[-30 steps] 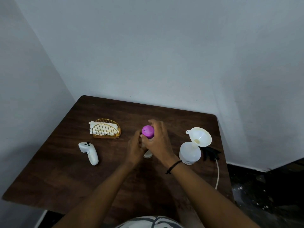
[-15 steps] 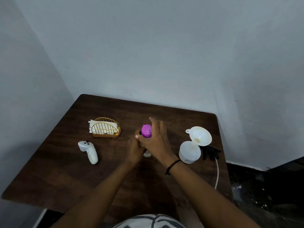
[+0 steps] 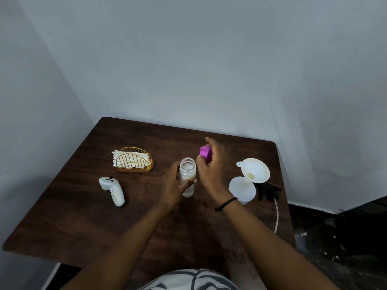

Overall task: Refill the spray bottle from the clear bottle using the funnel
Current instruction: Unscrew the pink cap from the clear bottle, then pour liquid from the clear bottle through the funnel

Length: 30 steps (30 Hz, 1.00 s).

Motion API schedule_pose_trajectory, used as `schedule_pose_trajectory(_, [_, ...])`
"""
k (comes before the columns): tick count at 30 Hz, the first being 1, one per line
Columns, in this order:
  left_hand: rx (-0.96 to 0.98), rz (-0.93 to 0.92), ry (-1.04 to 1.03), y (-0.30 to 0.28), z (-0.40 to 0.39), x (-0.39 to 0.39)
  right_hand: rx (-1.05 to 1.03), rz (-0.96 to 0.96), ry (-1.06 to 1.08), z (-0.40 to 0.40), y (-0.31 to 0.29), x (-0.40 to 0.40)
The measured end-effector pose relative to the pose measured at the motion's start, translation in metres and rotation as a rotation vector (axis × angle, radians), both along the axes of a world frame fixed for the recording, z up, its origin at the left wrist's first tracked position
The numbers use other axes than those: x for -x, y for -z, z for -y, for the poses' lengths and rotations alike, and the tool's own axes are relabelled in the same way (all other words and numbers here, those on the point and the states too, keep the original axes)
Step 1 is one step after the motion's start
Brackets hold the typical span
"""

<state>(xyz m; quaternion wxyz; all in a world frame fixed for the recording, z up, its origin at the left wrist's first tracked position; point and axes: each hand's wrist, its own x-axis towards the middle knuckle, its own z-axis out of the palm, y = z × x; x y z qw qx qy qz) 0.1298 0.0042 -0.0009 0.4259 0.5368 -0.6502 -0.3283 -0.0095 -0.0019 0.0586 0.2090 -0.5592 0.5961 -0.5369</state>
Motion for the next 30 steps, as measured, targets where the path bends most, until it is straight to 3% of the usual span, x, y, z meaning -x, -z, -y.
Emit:
schedule_pose_trajectory(4, [-0.02,0.015,-0.005,-0.002,-0.001,0.002,-0.154,-0.011,0.092,0.002,0.013,0.007])
schedule_pose_trajectory(10, [-0.044,0.041,-0.012,0.001,-0.001,0.001,-0.294,-0.05,0.02,-0.003,0.051,0.014])
schedule_pose_trajectory(17, [-0.057,0.067,-0.038,0.003,0.001,0.0,-0.504,-0.238,-0.052,-0.004,0.094,0.027])
schedule_pose_trajectory(25, [-0.073,0.059,-0.049,0.005,-0.001,0.002,-0.613,-0.376,-0.125,-0.006,0.123,0.032])
schedule_pose_trajectory(30, [-0.109,0.091,-0.051,0.003,0.002,0.002,-0.599,-0.318,-0.153,-0.01,0.115,0.029])
